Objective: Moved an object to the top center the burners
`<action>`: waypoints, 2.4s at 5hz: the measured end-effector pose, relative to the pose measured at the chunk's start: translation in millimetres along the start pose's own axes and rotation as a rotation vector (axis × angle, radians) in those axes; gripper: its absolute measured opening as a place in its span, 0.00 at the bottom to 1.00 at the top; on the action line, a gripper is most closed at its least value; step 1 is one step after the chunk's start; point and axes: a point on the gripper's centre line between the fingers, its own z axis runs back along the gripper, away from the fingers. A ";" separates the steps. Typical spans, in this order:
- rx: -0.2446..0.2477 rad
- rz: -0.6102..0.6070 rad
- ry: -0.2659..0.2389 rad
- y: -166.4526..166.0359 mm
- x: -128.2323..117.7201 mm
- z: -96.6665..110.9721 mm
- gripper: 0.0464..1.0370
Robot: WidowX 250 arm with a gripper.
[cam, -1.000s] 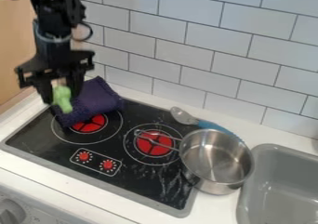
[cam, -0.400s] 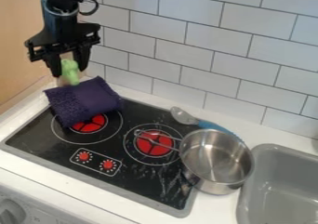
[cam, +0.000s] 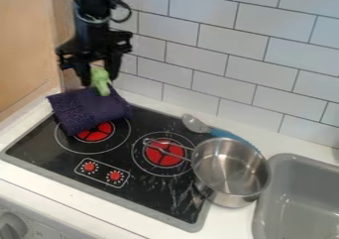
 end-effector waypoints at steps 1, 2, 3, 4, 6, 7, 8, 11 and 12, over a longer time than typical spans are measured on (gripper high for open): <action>-0.008 -0.046 0.008 -13.5 -12.2 -1.6 0.50; -0.003 -0.060 0.031 -16.9 -18.3 -12.5 0.50; -0.027 -0.064 0.055 -23.5 -23.9 -25.5 0.50; -0.038 -0.111 0.067 -35.6 -37.1 -37.7 0.50; -0.040 -0.157 0.063 -53.7 -45.4 -43.5 0.58; -0.011 -0.122 0.068 -49.1 -46.1 -43.8 0.89; 0.002 -0.108 0.059 -47.2 -44.5 -43.9 0.98; -0.095 -0.077 -0.006 -48.7 -32.7 3.8 0.96; -0.168 -0.066 -0.016 -46.1 -33.4 20.6 0.96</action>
